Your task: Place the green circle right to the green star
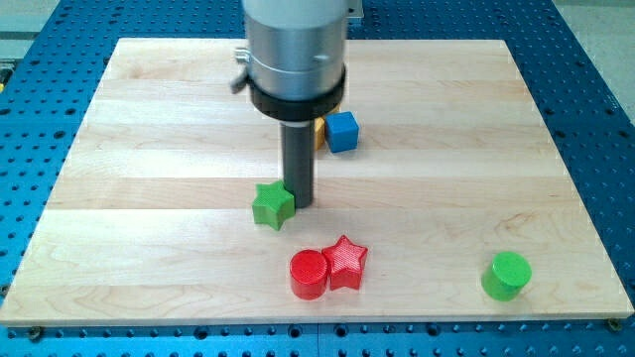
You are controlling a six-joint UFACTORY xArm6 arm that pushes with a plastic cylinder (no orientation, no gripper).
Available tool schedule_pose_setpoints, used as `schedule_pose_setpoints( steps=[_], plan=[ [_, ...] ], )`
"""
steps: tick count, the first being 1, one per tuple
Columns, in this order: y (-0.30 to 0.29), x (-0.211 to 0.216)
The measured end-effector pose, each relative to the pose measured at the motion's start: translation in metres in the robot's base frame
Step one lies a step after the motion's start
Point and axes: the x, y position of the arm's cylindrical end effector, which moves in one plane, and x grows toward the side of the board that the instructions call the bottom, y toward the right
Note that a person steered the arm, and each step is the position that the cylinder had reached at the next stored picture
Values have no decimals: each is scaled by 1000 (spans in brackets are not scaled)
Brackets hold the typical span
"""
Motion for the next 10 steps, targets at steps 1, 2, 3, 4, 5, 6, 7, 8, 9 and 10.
schedule_pose_setpoints(
  steps=[1,2,3,4,5,6,7,8,9,10],
  plan=[
    [-29,-37],
    [-46,9],
    [-1,38],
    [38,-16],
    [178,10],
    [266,84],
    [270,134],
    [198,118],
    [122,98],
    [149,78]
  ],
)
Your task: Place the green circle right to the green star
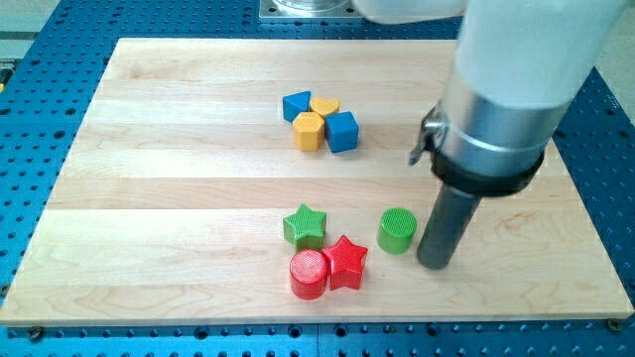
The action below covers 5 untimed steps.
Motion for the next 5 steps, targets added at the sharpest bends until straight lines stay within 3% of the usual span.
schedule_pose_setpoints(
  steps=[2,3,4,5],
  plan=[
    [-34,-25],
    [-40,-68],
    [-73,-39],
    [-86,-38]
  ],
)
